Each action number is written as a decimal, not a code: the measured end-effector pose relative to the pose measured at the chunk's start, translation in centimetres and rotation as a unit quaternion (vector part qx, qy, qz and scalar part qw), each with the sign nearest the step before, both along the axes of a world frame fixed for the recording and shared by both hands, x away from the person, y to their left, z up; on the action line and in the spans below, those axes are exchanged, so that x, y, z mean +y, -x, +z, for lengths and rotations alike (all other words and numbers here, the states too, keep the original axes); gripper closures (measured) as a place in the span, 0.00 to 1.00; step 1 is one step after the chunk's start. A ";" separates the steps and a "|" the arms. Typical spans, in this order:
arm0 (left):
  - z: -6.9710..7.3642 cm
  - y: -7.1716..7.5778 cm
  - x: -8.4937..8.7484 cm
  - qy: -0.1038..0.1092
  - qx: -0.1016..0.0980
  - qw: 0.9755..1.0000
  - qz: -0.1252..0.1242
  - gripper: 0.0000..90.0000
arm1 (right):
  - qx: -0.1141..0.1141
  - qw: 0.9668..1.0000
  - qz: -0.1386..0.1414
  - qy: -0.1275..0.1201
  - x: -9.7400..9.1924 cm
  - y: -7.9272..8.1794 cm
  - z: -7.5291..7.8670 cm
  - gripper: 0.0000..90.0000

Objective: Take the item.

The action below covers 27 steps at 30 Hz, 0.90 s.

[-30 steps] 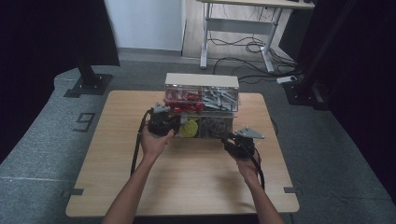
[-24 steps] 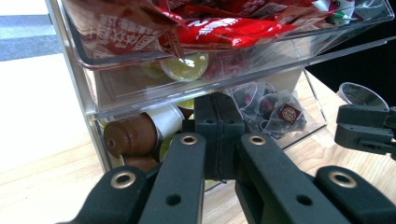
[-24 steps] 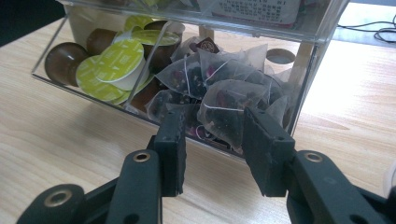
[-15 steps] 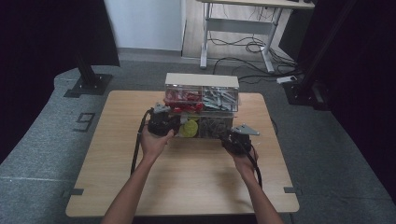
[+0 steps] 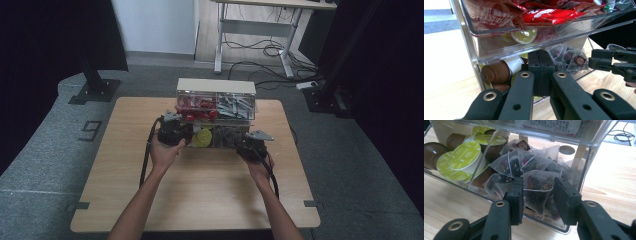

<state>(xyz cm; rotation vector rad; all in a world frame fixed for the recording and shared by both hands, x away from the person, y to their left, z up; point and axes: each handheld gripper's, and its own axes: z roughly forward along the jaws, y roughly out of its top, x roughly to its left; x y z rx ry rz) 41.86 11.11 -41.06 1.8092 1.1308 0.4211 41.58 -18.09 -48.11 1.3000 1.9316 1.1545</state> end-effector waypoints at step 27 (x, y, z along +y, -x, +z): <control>-0.1 0.0 -0.2 0.004 0.000 1.000 -0.001 1.00 | -0.011 1.000 0.017 -0.015 -0.6 0.3 0.7 0.99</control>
